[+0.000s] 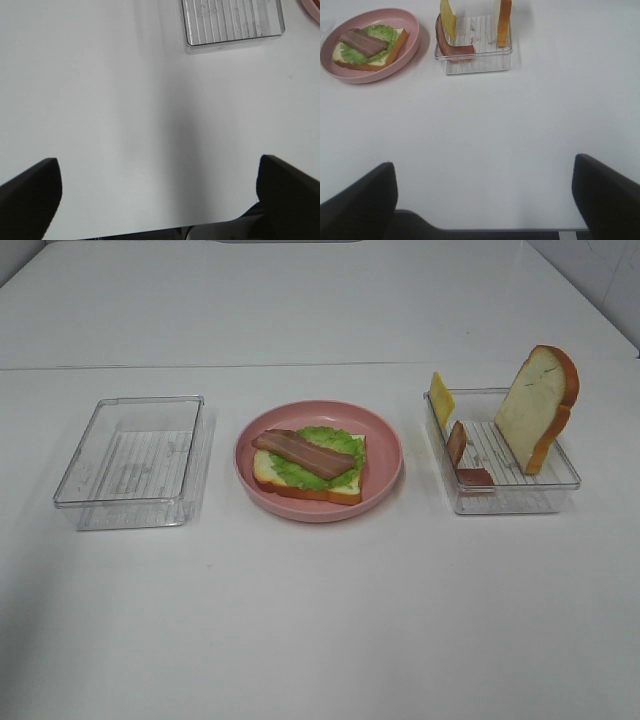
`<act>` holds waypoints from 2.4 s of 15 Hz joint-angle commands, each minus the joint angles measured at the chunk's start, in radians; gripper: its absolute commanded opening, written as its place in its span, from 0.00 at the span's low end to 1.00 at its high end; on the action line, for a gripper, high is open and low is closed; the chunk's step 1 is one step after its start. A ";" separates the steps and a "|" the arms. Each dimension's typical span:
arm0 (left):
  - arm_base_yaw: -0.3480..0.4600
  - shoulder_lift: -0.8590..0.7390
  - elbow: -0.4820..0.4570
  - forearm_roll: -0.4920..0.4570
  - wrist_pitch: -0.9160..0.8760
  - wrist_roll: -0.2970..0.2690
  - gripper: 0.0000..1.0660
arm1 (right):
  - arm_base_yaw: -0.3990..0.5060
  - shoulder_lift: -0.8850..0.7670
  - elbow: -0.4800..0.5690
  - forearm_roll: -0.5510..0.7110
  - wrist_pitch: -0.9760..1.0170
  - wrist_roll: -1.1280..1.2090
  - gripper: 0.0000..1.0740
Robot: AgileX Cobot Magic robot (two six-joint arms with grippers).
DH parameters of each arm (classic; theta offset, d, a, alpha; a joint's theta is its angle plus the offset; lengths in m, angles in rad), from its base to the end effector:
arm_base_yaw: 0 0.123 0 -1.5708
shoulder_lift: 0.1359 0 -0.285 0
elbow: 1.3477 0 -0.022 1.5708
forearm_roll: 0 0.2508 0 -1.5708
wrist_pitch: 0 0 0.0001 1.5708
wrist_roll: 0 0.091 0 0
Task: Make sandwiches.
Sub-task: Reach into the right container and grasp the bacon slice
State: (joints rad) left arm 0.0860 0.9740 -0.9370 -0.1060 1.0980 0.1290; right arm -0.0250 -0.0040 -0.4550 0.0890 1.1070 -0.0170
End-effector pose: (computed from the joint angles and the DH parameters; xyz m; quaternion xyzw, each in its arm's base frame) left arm 0.1681 0.0059 0.3344 0.0096 0.9647 -0.0238 0.2622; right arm -0.0026 0.0073 0.2613 0.0017 0.8743 0.0343 0.4842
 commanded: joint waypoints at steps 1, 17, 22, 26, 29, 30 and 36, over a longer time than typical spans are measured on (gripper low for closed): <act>-0.003 -0.214 0.106 0.008 -0.009 -0.002 0.91 | 0.000 -0.028 0.004 0.003 -0.007 -0.001 0.84; -0.003 -0.995 0.419 0.055 -0.021 -0.073 0.91 | 0.000 -0.023 0.004 0.003 -0.007 -0.001 0.84; -0.003 -0.995 0.421 0.067 -0.022 -0.097 0.91 | 0.000 -0.021 0.004 0.003 -0.008 -0.004 0.84; -0.003 -0.995 0.420 0.067 -0.023 -0.097 0.91 | 0.000 0.173 -0.041 0.010 0.028 -0.013 0.84; -0.003 -0.995 0.420 0.062 -0.023 -0.097 0.91 | 0.000 0.508 -0.163 0.024 0.010 -0.014 0.84; -0.003 -0.995 0.420 0.061 -0.023 -0.097 0.91 | 0.000 0.619 -0.210 0.039 -0.012 -0.014 0.84; -0.003 -0.998 0.420 0.058 -0.023 -0.097 0.91 | 0.002 1.309 -0.602 0.113 -0.103 0.003 0.84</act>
State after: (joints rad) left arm 0.0860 -0.0060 -0.5200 -0.0410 1.0910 0.0410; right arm -0.0250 1.2450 -1.0120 0.1910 1.0130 -0.0150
